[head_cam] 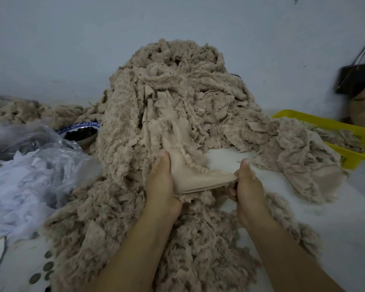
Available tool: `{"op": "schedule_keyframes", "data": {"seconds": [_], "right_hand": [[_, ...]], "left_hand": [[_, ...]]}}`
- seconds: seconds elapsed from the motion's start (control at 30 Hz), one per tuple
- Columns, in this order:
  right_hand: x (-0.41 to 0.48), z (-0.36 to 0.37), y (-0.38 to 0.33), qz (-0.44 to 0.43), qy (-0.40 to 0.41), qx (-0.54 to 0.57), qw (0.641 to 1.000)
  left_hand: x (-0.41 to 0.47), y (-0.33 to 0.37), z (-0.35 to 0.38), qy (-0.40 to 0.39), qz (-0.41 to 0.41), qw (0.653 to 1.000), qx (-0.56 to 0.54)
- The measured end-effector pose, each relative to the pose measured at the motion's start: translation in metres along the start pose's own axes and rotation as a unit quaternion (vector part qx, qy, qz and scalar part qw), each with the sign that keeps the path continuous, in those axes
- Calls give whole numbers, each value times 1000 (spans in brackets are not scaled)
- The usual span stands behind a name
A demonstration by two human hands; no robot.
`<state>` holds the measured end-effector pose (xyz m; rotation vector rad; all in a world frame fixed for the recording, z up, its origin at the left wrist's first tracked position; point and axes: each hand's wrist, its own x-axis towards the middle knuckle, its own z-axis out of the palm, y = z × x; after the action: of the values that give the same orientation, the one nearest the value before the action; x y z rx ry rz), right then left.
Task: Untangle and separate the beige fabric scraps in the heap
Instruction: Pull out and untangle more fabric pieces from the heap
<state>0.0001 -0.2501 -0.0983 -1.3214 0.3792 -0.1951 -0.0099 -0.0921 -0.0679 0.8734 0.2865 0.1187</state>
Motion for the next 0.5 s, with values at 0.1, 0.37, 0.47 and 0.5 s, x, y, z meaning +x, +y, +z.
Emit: {"op": "schedule_keyframes", "data": {"seconds": [0.1,0.37,0.47,0.5], "right_hand": [[1,-3,3,19,-14,51,998],[3,-8,-4,-123,98,-38,987],[-8,1,-2,-184,4,-107,977],[-13,5,0,-151,-71,-119,979]], "left_hand": [[-1,4,-4,9,7,1000,-24],[-15,-6,-13,-59,17,996,59],[-22,-12,-12,-102,7,987,126],[-24,-15,-12,-117,1,981,152]]}}
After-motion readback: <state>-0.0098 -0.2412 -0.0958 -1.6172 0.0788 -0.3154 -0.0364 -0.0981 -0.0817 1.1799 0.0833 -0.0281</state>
